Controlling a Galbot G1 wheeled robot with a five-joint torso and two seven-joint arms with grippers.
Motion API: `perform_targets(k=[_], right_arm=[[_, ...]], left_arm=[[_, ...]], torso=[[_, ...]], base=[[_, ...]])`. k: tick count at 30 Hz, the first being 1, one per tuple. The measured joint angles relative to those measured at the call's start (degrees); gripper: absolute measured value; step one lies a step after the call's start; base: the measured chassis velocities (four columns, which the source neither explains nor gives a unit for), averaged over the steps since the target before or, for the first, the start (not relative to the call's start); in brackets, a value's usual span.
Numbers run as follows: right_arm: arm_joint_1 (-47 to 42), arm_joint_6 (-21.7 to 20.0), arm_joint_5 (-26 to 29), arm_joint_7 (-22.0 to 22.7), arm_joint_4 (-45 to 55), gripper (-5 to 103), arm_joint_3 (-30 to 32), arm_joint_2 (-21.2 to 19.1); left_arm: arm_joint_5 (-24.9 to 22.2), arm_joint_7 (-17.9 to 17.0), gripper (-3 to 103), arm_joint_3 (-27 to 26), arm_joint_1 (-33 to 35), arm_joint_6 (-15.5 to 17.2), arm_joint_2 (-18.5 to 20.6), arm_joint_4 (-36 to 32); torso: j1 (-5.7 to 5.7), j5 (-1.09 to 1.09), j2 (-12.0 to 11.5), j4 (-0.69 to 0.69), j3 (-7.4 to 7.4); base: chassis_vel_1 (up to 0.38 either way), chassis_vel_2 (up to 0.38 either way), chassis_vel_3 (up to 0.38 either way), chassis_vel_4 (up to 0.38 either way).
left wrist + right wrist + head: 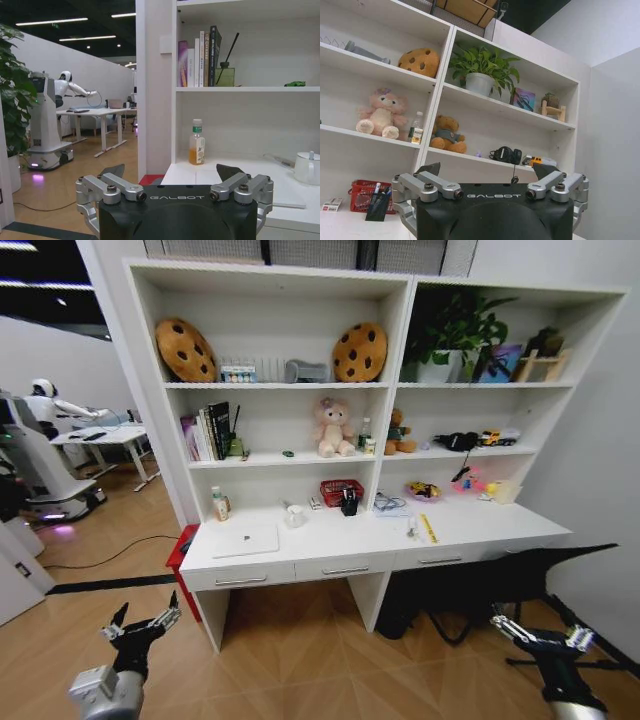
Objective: Organize the objects on the table.
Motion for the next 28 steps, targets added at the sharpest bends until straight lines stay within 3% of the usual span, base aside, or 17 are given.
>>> perform_targets(k=[28], right_arm=[[0.0, 0.0, 0.0, 0.0, 0.0, 100, 0.0, 0.0]], left_arm=[[0.0, 0.0, 100, 0.0, 0.0, 0.0, 0.0, 0.0]], torso=[[-0.05, -0.01, 0.0, 0.01, -0.02]], base=[[0.002, -0.002, -0.006, 0.0]])
